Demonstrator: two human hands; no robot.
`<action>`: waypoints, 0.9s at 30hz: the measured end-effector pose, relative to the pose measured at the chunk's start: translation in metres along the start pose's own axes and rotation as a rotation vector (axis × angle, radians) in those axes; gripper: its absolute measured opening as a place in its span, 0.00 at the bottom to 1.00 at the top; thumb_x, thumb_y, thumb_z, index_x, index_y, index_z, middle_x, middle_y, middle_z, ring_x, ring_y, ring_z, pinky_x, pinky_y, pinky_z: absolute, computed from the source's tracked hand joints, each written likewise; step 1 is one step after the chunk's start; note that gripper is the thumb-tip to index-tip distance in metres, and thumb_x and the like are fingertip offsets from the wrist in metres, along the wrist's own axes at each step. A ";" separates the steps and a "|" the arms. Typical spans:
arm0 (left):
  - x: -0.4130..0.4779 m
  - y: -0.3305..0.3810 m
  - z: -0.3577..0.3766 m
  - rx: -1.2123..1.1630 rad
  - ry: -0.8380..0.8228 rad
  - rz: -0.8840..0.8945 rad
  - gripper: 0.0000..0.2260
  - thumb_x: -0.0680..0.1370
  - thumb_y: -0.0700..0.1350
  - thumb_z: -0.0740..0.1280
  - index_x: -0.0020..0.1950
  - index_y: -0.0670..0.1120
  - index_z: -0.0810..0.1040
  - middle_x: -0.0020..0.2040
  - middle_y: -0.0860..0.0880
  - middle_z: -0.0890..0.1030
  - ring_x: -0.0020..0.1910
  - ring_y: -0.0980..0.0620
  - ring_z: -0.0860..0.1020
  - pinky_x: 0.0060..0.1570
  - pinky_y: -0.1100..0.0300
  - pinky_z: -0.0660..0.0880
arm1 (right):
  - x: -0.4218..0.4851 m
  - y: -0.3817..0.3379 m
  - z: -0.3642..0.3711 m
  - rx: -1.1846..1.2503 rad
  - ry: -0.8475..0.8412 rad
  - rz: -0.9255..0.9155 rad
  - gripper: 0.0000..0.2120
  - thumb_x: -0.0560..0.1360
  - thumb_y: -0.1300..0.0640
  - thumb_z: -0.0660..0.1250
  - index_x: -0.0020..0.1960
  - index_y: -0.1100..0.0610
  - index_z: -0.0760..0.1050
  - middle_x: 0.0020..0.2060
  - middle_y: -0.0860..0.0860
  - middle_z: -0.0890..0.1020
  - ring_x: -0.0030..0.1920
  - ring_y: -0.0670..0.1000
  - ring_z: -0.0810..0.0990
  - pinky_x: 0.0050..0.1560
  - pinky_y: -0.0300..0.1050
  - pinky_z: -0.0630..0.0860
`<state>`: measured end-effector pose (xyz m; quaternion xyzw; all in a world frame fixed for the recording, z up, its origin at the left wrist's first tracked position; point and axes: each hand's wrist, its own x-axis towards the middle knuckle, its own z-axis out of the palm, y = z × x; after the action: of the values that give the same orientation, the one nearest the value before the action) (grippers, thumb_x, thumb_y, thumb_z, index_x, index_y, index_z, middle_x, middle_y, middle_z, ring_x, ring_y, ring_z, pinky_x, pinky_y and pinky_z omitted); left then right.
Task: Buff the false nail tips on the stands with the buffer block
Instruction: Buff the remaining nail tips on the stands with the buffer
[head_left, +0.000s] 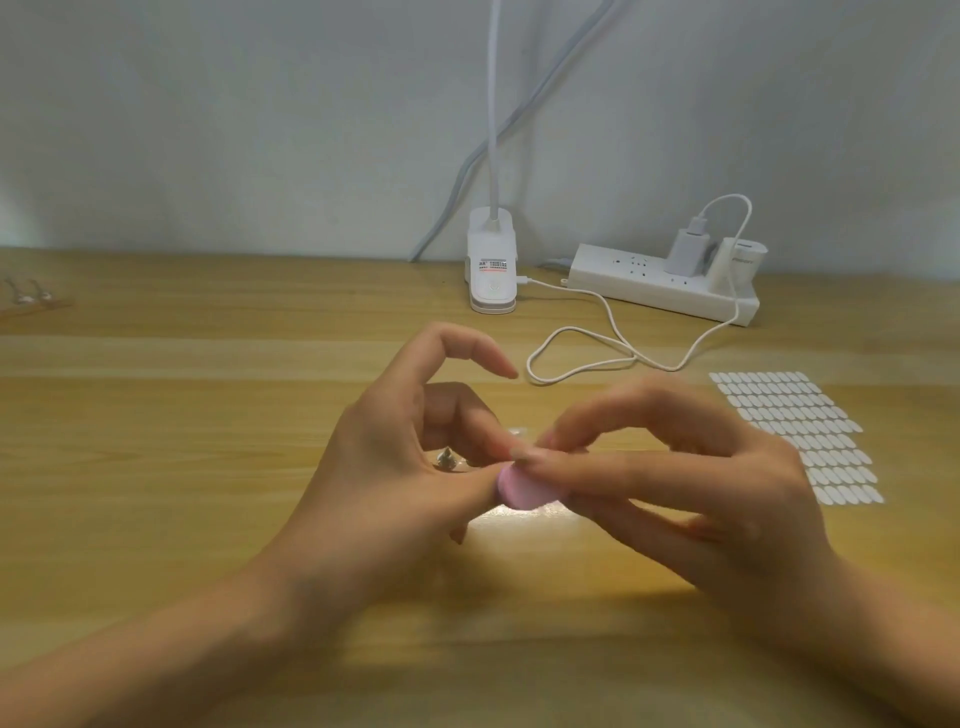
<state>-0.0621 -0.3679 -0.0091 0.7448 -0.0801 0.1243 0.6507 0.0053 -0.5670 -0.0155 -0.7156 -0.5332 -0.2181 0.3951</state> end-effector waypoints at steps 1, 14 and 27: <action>0.000 0.000 0.000 -0.012 -0.001 -0.009 0.20 0.64 0.46 0.79 0.52 0.56 0.76 0.31 0.52 0.80 0.27 0.59 0.75 0.24 0.64 0.70 | -0.001 -0.002 0.001 0.001 0.003 0.006 0.10 0.78 0.62 0.71 0.59 0.58 0.81 0.50 0.53 0.81 0.51 0.51 0.83 0.51 0.44 0.78; -0.001 -0.002 0.001 -0.029 0.004 0.000 0.20 0.63 0.47 0.80 0.49 0.56 0.75 0.32 0.52 0.81 0.26 0.61 0.75 0.24 0.65 0.70 | -0.002 -0.001 0.002 0.020 0.027 0.016 0.11 0.78 0.64 0.71 0.60 0.59 0.80 0.50 0.54 0.81 0.52 0.51 0.83 0.51 0.45 0.78; -0.002 -0.002 0.002 -0.002 -0.013 0.075 0.18 0.65 0.48 0.79 0.49 0.56 0.75 0.32 0.52 0.79 0.29 0.60 0.77 0.26 0.64 0.72 | 0.000 -0.001 0.001 0.083 -0.005 0.007 0.13 0.77 0.63 0.69 0.61 0.58 0.79 0.51 0.54 0.80 0.53 0.52 0.82 0.52 0.45 0.78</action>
<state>-0.0630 -0.3698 -0.0122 0.7415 -0.1122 0.1437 0.6457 0.0038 -0.5663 -0.0157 -0.7011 -0.5402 -0.1924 0.4240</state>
